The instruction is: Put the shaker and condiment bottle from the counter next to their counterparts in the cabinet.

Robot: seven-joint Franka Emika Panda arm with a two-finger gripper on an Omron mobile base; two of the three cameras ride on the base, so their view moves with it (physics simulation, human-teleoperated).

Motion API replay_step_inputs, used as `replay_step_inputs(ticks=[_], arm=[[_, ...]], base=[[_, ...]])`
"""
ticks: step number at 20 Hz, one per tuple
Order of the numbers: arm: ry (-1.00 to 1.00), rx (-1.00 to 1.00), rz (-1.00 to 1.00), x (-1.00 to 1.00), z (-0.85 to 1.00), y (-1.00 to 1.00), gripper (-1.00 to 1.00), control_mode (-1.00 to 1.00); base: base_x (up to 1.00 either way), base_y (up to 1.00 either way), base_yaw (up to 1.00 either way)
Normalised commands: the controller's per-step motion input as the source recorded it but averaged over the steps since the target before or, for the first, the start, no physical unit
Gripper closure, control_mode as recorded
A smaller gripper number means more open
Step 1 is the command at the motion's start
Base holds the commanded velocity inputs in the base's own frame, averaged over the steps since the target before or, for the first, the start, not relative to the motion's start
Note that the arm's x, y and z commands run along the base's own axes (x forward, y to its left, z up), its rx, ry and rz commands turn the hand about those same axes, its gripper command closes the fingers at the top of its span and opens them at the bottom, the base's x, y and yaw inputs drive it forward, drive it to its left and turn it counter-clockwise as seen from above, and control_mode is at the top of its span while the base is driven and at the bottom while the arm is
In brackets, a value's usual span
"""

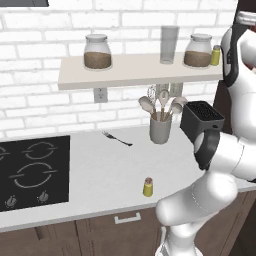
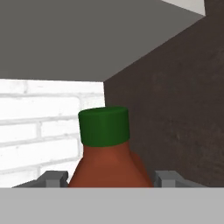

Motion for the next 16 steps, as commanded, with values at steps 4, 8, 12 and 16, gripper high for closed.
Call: replay_step_inputs(ticks=[4, 8, 12, 16], arm=[[0.00, 0.00, 0.02, 0.10, -0.23, -0.04, 1.00, -1.00], [0.00, 0.02, 0.01, 0.26, -0.06, 0.00, 1.00, -1.00], [0.00, 0.01, 0.02, 0.44, 0.00, 0.00, 1.00, -1.00], [0.00, 0.00, 0.02, 0.39, 0.00, -0.14, 1.00, -1.00]], base=[[0.00, 0.00, 0.00], [0.00, 0.00, 0.00], [0.00, 0.00, 0.00], [0.00, 0.00, 0.00]])
